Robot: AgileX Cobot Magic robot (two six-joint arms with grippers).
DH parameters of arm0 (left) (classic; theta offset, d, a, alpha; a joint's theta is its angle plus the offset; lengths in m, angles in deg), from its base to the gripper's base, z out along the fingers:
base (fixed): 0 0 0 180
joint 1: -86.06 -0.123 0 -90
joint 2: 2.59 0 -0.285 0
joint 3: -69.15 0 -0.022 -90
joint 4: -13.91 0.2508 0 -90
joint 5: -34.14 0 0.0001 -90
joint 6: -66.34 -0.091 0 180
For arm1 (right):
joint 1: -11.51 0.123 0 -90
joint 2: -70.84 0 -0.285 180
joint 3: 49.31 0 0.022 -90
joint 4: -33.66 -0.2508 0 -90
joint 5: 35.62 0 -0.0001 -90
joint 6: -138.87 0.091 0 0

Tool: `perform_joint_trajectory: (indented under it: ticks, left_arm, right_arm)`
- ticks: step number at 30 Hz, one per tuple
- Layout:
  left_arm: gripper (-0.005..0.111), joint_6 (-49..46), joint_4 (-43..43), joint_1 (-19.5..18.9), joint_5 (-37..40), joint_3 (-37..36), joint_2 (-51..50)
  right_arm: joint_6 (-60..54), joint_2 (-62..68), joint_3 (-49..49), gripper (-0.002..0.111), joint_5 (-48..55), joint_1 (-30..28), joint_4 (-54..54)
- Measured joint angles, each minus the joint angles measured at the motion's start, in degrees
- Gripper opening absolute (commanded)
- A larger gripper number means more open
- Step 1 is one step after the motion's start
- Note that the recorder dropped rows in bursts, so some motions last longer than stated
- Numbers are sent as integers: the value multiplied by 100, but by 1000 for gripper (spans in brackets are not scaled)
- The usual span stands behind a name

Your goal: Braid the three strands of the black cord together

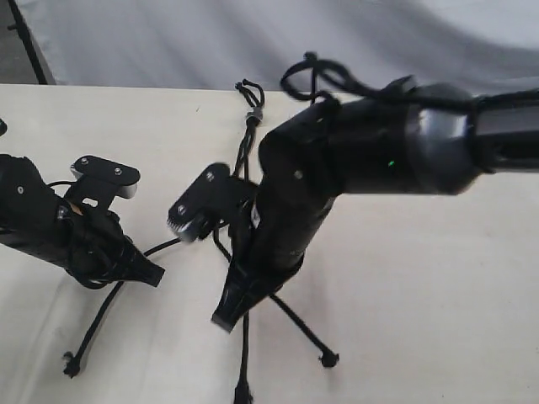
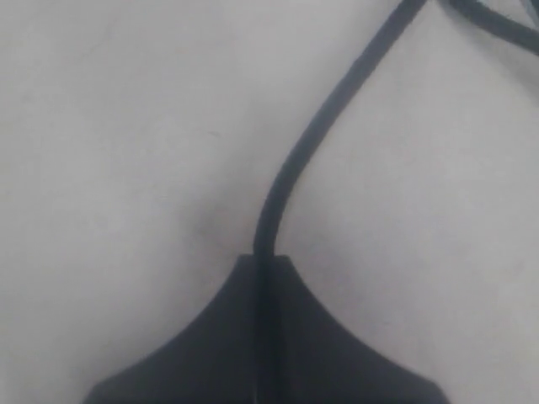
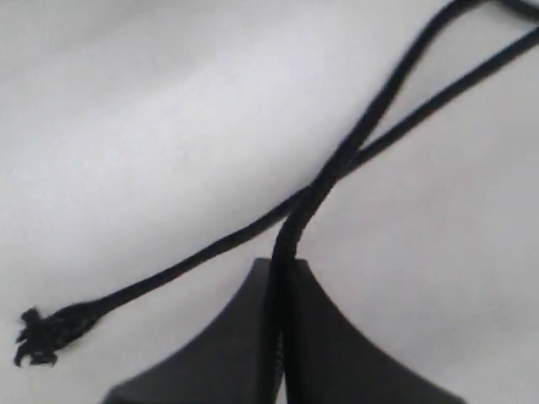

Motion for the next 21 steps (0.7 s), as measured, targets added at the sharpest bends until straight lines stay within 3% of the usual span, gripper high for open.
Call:
perform_joint_trajectory:
  ticks: [5, 10, 18, 21]
  left_arm:
    - [0, 0, 0, 0, 0, 0, 0]
    - [0, 0, 0, -13, 12, 0, 0]
    - [1, 0, 0, -13, 62, 0, 0]
    - [13, 0, 0, -13, 62, 0, 0]
  right_arm:
    - [113, -253, 0, 0, -40, -1079, 159]
    - [158, 337, -3, 0, -109, -1724, 159]
    - [296, 1009, -3, 0, -250, -1826, 159]
    - [335, 1009, -3, 2, -250, -1826, 159]
